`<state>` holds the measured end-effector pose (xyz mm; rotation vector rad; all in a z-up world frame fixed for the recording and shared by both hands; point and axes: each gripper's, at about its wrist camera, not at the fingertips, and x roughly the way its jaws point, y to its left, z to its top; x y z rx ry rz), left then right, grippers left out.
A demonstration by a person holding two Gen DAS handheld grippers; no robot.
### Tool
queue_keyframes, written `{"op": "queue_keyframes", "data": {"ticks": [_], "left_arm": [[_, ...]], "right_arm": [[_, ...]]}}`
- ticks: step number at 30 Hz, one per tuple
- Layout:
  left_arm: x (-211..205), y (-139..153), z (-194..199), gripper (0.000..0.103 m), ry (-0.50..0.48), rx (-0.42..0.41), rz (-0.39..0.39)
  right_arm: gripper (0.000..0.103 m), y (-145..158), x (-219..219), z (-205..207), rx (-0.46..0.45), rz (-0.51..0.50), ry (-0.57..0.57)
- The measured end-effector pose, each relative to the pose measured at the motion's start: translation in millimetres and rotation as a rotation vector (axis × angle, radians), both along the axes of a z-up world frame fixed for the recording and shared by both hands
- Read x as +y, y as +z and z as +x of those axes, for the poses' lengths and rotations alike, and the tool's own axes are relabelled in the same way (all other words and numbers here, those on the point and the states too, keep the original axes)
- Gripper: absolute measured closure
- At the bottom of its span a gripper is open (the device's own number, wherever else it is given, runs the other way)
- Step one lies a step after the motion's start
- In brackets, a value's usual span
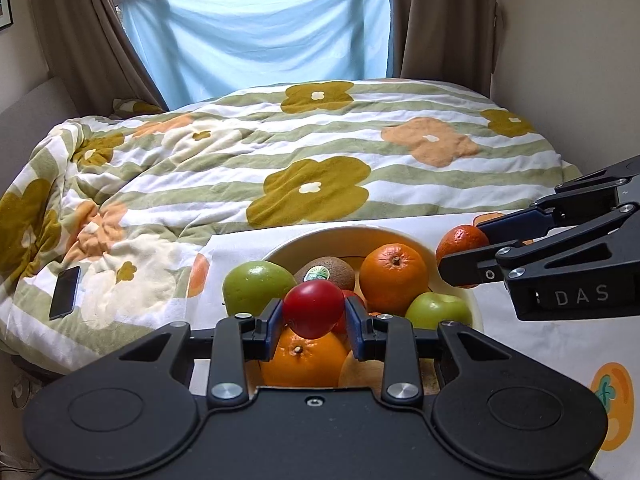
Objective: Organize fruits
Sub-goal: 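Carry the tomato and small orange into the white bowl and open both tools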
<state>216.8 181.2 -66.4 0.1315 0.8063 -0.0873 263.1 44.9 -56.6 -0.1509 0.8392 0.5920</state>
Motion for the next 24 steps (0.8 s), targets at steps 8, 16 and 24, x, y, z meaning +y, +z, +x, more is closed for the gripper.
{"op": "queue_keyframes", "data": {"ticks": [8,16,24], "left_arm": [[1,-10,8,0.052,-0.031,0.016,0.011],[9,-2,1,0.018,-0.021,-0.02,0.002],[22,-1,-10,0.018,0.014,-0.005,-0.012]], "right_arm": [[0.05,-9,11,11,0.017,-0.016,-0.016],[0.05,-9,14,16,0.025,-0.027,-0.015],[0.05,-13,34,17,0.039,-0.031,0.024]]}}
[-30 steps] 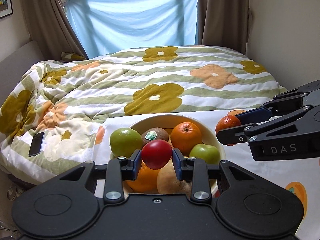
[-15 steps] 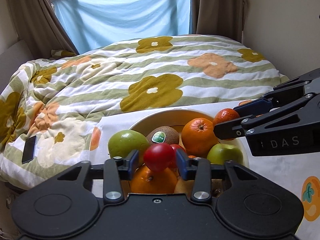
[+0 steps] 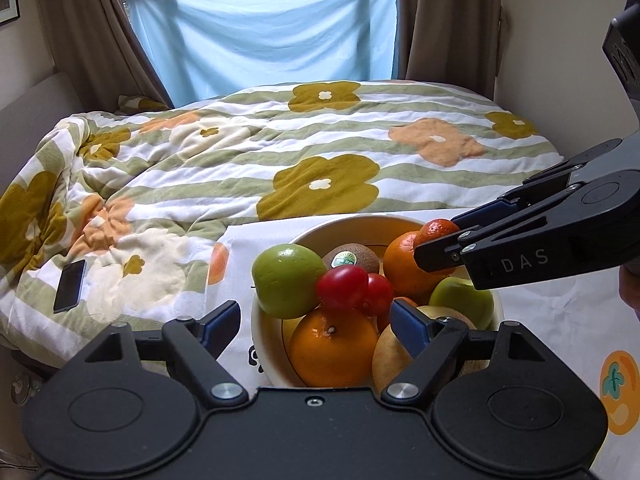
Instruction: Organize fruits
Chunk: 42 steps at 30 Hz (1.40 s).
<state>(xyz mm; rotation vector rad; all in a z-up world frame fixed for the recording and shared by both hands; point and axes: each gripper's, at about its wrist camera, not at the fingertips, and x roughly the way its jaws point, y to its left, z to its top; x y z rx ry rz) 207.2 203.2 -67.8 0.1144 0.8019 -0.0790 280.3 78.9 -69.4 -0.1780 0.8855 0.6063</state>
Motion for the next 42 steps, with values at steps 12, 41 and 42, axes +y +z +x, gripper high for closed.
{"op": "queue_keyframes", "data": {"ticks": [12,41,42], "left_arm": [[4,-4,-13,0.018,-0.006,0.011,0.011],[-69,86,-121,0.018,-0.003,-0.17,-0.007],[-72,90,-126,0.017,0.0,-0.175,-0.014]], "right_arm": [[0.034,-10,11,-4,0.034,-0.004,0.009],[0.0,102,-119,-151,-0.18,0.044,-0.29],[0.0,107,-126,-160,-0.187,0.041,-0.31]]}}
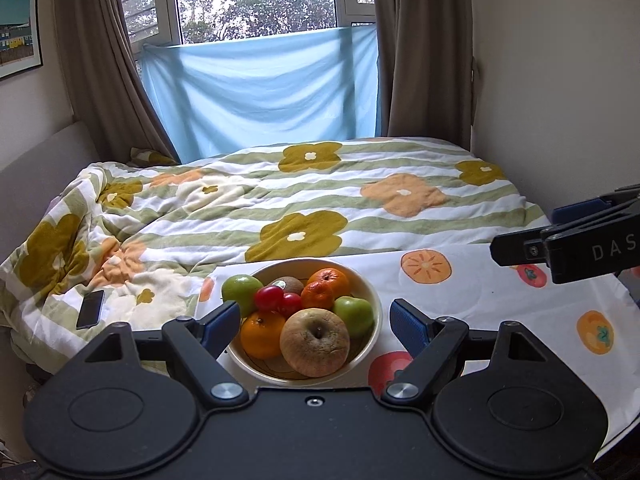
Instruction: Organize fruits
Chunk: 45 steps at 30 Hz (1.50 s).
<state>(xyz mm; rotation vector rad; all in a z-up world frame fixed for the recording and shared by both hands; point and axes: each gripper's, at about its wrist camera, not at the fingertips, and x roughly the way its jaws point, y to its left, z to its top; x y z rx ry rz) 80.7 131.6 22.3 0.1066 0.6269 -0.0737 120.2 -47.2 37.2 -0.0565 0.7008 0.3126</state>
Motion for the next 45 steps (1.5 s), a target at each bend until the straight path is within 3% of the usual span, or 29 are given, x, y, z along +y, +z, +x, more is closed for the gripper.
{"op": "queue_keyframes", "data": {"ticks": [7,10,19,45], "left_arm": [[-14,27,-37,0.01,0.032,-0.029,-0.018],[-16,34,-50,0.0,0.039,-0.041,-0.031],[-27,33,-82,0.0,0.052,-0.043,-0.021],[-41,28,-97,0.0,0.049,-0.047,-0.005]], "right_arm": [[0.0,20,-32,-62,-0.048,-0.07,-0.144],[0.0,23,-40,-86,-0.086,-0.075,-0.195],[0.0,17,-57,-125,-0.057,-0.061,-0.303],[0.0,13,-70,-140,-0.05,-0.061,-0.337]]}}
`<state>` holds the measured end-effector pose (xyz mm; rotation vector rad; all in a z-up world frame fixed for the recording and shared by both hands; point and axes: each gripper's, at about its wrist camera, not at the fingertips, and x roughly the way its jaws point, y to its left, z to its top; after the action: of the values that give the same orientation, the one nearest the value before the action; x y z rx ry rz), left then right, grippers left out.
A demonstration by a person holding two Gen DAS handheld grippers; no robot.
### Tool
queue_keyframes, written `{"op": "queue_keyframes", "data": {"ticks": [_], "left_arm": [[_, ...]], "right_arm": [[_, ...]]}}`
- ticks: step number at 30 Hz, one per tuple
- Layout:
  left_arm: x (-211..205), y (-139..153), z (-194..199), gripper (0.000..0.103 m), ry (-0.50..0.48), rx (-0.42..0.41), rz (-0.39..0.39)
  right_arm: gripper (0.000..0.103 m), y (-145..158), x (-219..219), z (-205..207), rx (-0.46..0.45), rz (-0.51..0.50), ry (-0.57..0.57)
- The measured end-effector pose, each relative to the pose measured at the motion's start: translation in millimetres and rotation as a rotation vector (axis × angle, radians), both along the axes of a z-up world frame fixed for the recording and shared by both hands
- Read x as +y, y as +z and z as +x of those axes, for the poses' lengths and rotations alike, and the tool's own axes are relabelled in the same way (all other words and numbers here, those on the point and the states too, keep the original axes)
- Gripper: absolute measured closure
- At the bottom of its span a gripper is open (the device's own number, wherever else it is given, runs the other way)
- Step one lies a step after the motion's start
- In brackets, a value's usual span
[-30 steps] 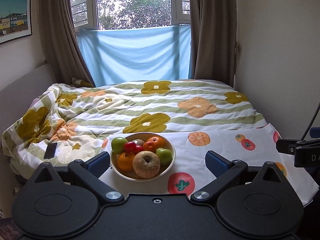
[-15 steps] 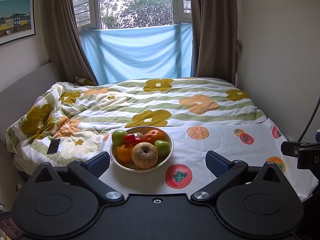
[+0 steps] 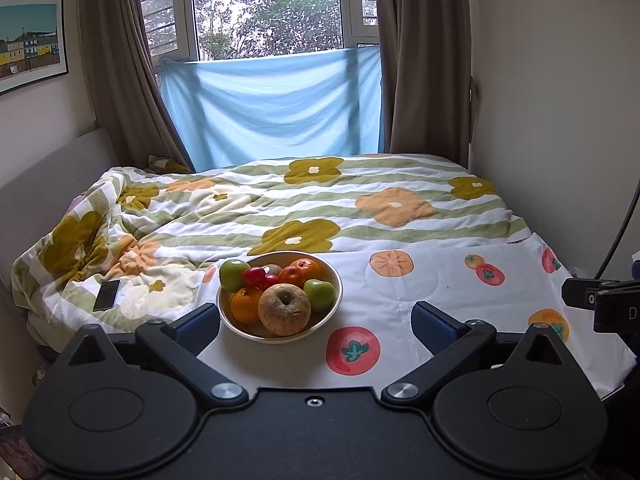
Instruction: Organize fruits
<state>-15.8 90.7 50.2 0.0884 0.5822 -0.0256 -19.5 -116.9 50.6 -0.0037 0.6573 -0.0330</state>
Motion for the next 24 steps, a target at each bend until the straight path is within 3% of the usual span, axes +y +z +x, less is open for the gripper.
{"op": "queue_keyframes", "data": {"ticks": [24], "left_arm": [[-3.9,1.5,-3.1,0.0,0.015,-0.003,0.009]], "right_arm": [[0.0,-3.2,-3.0,2.3,0.016,0.013,-0.005]]}}
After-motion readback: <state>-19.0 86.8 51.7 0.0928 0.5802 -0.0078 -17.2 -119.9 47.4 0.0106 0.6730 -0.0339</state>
